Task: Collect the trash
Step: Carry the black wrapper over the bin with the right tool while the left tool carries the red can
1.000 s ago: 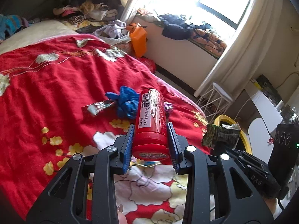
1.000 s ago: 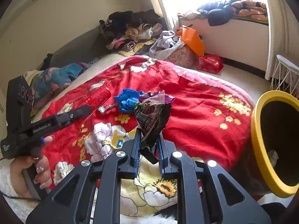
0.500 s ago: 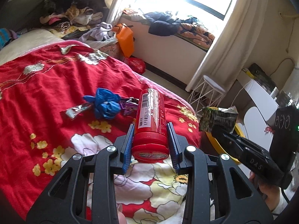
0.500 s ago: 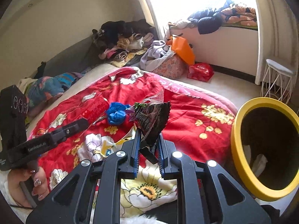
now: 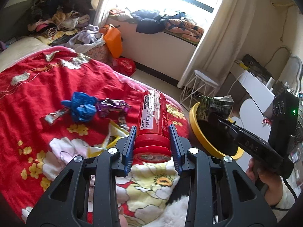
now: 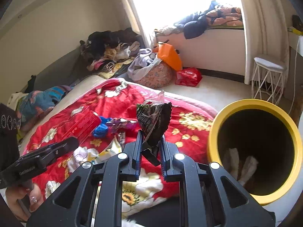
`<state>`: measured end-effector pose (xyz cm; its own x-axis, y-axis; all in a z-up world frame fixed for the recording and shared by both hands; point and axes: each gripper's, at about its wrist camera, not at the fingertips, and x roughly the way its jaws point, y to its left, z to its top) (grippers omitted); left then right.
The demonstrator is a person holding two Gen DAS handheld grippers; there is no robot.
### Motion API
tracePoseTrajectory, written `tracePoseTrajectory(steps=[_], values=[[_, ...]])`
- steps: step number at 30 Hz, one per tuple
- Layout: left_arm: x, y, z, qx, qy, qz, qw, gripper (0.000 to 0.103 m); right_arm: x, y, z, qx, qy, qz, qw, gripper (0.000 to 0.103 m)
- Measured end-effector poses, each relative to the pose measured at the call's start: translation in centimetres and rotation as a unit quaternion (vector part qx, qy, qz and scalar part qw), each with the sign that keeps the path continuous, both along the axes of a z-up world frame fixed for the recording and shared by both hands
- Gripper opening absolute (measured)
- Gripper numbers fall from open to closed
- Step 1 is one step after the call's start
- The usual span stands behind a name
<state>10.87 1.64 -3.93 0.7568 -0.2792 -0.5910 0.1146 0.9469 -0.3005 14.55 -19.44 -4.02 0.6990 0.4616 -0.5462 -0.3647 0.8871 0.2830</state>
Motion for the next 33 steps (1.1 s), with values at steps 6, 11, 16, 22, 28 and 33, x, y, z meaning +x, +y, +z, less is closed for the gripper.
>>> tracePoseTrajectory(steps=[6,11,16,22,28,33], values=[[0.1,-1.8,0.0,0.001,-0.001,-0.019,0.9998,0.027,0.3,-1.6,0.1,-0.003,-0.009,-0.027,1.000,0.016],[0.2,-3.0,0.0,0.002,-0.002,-0.032,0.9995,0.027,0.5,-2.6,0.2,-0.007,-0.014,-0.045,0.999,0.016],[0.2,-4.1,0.2,0.000,-0.006,-0.042,0.9991,0.027,0.7,-4.0,0.2,-0.004,-0.016,-0.065,0.998,0.016],[0.4,-5.6,0.3,-0.001,-0.011,-0.058,0.9983,0.027,0.8,-5.4,0.2,-0.006,-0.021,-0.087,0.996,0.016],[0.8,-7.2,0.4,-0.003,-0.014,-0.072,0.9973,0.027,1.1,-6.8,0.0,-0.003,-0.020,-0.105,0.994,0.016],[1.2,-8.3,0.4,-0.002,-0.016,-0.084,0.9963,0.027,1.3,-8.2,-0.2,0.001,-0.017,-0.126,0.992,0.016]])
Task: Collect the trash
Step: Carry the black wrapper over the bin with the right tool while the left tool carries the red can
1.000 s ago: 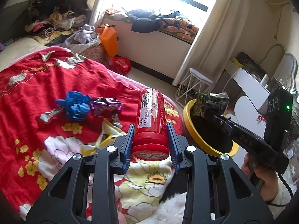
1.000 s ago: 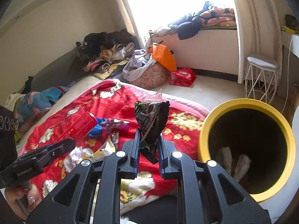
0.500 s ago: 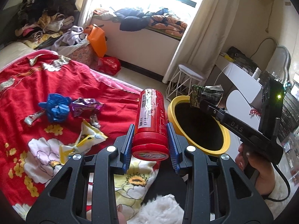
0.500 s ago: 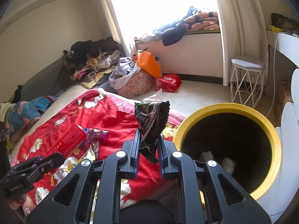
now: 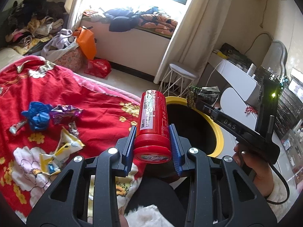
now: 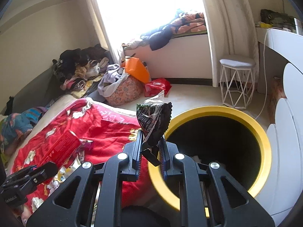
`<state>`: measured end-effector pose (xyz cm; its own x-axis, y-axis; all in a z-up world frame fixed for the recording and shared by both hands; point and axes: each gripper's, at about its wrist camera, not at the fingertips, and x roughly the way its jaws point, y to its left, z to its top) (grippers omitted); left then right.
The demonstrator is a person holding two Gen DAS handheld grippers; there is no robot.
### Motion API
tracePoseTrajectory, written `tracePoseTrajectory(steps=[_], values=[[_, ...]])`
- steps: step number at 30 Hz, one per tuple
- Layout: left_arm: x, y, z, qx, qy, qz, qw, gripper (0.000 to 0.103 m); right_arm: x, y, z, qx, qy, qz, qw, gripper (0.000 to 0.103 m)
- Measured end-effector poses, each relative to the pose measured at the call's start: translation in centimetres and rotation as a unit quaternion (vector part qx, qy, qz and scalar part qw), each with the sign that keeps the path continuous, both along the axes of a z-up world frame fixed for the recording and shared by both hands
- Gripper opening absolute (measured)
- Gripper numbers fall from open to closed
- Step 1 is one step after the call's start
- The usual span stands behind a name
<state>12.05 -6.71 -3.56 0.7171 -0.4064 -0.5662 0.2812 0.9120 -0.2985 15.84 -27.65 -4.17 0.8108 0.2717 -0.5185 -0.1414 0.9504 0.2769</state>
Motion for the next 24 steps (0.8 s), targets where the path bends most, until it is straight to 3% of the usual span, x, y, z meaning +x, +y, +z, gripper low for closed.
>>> tracePoseTrajectory(steps=[24], values=[[2.5,-6.2,-1.8,0.011,0.008,-0.057,0.9983,0.027,1.2,-7.0,-2.6,0.013,0.038,-0.098,0.994,0.016]])
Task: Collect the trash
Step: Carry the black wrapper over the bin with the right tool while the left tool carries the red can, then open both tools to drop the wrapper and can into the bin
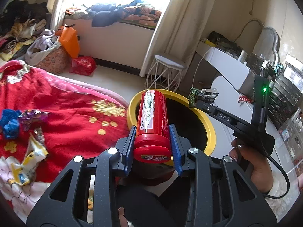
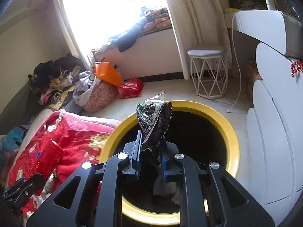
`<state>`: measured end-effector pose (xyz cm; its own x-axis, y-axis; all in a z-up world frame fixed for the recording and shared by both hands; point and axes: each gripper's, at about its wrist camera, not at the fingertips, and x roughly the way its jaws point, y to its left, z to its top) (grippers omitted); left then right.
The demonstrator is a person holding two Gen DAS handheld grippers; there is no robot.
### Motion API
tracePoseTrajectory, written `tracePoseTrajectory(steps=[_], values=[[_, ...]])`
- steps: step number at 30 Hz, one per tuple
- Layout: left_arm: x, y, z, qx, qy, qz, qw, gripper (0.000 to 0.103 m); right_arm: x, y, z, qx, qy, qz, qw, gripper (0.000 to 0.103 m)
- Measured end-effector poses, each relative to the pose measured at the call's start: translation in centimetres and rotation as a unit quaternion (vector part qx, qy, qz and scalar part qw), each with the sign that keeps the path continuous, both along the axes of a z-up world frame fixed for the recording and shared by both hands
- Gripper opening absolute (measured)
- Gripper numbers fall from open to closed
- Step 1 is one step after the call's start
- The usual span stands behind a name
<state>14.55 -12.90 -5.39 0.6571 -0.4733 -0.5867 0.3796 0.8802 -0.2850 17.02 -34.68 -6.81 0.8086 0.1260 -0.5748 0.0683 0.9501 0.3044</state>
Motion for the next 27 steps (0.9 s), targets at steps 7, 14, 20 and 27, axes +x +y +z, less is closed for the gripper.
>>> tracePoseTrajectory(steps=[7,14,20,27], values=[[1.1,-1.9,-0.5,0.009,0.003,-0.013,0.9999,0.027,0.3,-1.1,-1.0,0.002,0.013,-0.011,1.000,0.016],[2.4,-3.4,-1.2,0.019,0.009,-0.020,0.9996,0.027,0.8,-1.9,-1.8,0.004,0.025,-0.014,1.000,0.016],[3.4,-4.3,-2.2,0.025,0.019,-0.024,0.9992,0.027,1.0,-2.2,-2.4,0.005,0.033,-0.017,0.999,0.018],[4.9,-5.0,-3.0,0.031,0.036,-0.024,0.9986,0.027,1.2,-2.4,-2.8,0.009,0.039,-0.017,0.999,0.018]])
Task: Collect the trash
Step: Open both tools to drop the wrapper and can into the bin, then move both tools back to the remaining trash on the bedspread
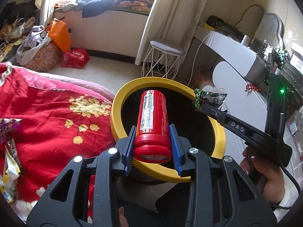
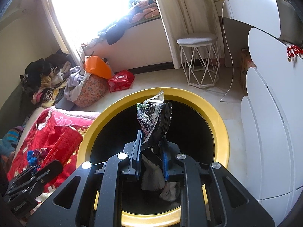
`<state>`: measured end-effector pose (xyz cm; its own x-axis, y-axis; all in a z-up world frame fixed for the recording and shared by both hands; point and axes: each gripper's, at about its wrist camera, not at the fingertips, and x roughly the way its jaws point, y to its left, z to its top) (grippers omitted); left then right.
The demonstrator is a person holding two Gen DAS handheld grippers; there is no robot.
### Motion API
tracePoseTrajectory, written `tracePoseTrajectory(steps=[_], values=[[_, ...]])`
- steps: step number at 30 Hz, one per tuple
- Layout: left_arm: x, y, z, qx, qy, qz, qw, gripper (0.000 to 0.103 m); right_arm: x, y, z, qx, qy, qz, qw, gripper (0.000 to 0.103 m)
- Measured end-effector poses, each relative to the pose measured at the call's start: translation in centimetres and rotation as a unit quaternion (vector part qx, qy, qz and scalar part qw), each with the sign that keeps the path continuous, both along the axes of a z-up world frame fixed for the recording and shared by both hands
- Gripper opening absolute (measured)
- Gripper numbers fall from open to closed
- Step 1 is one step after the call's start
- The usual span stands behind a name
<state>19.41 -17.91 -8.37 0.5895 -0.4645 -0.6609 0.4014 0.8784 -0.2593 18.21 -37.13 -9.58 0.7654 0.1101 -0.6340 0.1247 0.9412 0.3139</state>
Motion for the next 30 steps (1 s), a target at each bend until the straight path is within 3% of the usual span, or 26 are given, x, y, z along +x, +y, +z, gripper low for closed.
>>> tracePoseTrajectory(steps=[6,9,10,12,14,18,22,30], values=[[1.1,-0.2,-0.6,-0.002,0.010,0.002,0.9999,0.027,-0.1,-0.8,-0.2,0.013,0.000,-0.010,1.000,0.027],[1.5,-0.2,-0.6,-0.007,0.011,0.005,0.9999,0.029,-0.3,-1.1,-0.3,0.019,-0.002,-0.017,1.000,0.037],[1.6,-0.1,-0.6,-0.008,0.012,0.007,0.9999,0.031,-0.4,-1.3,-0.3,0.020,-0.004,-0.021,1.000,0.041],[1.8,0.1,-0.5,-0.015,0.011,0.009,0.9998,0.047,-0.6,-1.7,-0.3,0.023,-0.008,-0.031,0.999,0.046],[1.8,0.2,-0.2,-0.020,0.007,0.010,0.9997,0.052,-0.8,-2.0,-0.1,0.022,-0.011,-0.040,0.999,0.051],[1.3,0.8,0.7,-0.023,-0.008,0.022,0.9995,0.077,-1.1,-2.4,0.1,0.016,-0.020,-0.052,0.998,0.061],[0.5,1.5,1.5,-0.015,-0.026,0.038,0.9988,0.093,-1.4,-2.0,0.4,0.003,-0.030,-0.056,0.998,0.069],[-1.3,3.5,2.8,-0.013,-0.048,0.068,0.9964,0.093,-1.7,-0.9,1.1,-0.014,-0.047,-0.049,0.998,0.077]])
